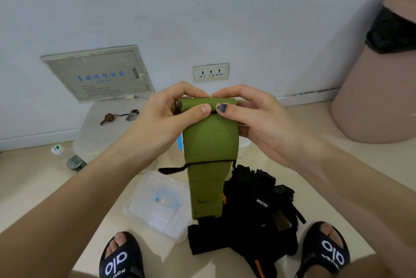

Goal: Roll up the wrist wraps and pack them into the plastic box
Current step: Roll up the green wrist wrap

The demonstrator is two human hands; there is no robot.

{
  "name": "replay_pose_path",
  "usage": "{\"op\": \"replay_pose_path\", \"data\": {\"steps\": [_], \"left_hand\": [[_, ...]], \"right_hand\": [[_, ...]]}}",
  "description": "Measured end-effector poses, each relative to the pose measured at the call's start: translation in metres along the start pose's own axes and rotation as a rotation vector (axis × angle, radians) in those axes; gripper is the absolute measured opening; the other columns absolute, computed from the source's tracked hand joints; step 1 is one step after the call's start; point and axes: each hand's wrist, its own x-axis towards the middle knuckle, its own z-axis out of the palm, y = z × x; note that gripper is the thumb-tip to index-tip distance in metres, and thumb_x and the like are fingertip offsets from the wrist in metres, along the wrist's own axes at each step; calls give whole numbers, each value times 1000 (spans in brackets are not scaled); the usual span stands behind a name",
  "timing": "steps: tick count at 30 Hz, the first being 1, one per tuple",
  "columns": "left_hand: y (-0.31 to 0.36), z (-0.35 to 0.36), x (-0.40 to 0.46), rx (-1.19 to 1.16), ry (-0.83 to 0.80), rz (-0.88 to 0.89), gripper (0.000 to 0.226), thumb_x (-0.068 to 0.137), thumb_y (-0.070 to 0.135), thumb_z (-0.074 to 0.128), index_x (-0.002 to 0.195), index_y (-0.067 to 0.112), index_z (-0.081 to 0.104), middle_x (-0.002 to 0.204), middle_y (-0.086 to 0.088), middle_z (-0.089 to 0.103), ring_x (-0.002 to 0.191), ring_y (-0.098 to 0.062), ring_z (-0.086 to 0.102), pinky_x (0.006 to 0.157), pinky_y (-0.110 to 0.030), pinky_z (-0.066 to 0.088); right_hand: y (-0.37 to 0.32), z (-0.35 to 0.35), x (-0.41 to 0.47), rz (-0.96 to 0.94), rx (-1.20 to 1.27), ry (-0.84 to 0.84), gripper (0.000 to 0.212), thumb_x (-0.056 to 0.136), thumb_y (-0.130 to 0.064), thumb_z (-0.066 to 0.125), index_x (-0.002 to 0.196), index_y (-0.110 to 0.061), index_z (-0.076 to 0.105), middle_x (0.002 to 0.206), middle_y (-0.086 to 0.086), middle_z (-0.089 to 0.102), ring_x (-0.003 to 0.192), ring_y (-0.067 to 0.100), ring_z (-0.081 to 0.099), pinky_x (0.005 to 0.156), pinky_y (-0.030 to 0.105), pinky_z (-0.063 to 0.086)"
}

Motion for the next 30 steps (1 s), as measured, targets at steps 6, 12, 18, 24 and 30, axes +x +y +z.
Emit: {"op": "replay_pose_path", "data": {"steps": [6, 12, 18, 24, 30], "left_hand": [[-2, -1, 2, -84, -40, -73, 13, 89, 24, 75, 100, 17, 72, 90, -11, 68, 84, -17, 65, 71, -22, 54], [-4, -3, 1, -7, -104, -18, 16, 92, 21, 73, 105, 17, 67, 103, -20, 72, 91, -20, 67, 82, -32, 55], [-5, -3, -1, 66, -67, 126, 13, 90, 14, 67, 102, 19, 62, 105, -18, 71, 96, -34, 69, 91, -59, 55], [-5, 3, -3, 124, -4, 209, 12, 91, 7, 65, 95, 17, 59, 93, -26, 60, 84, -38, 58, 79, -62, 52], [-4, 6, -3, 118, 55, 217, 15, 89, 3, 64, 90, 15, 57, 90, -24, 58, 78, -30, 53, 70, -48, 47]], "right_hand": [[1, 1, 0, -78, -8, 18, 16, 93, -4, 69, 104, -15, 73, 96, 20, 64, 89, 22, 66, 77, 32, 56], [3, 0, 0, -71, 16, 9, 20, 92, 1, 69, 106, -14, 72, 100, 26, 68, 91, 22, 69, 79, 28, 57], [-1, 0, -3, -23, -70, -62, 13, 98, -20, 66, 110, -21, 72, 98, -1, 77, 92, 13, 75, 75, 22, 56], [1, 5, -2, -80, -113, 1, 11, 101, -24, 63, 105, -29, 73, 96, 3, 77, 89, 15, 74, 78, 32, 63], [-1, 7, -3, -104, -128, -22, 13, 102, -17, 62, 109, -25, 70, 92, 9, 73, 84, 16, 71, 77, 36, 61]]}}
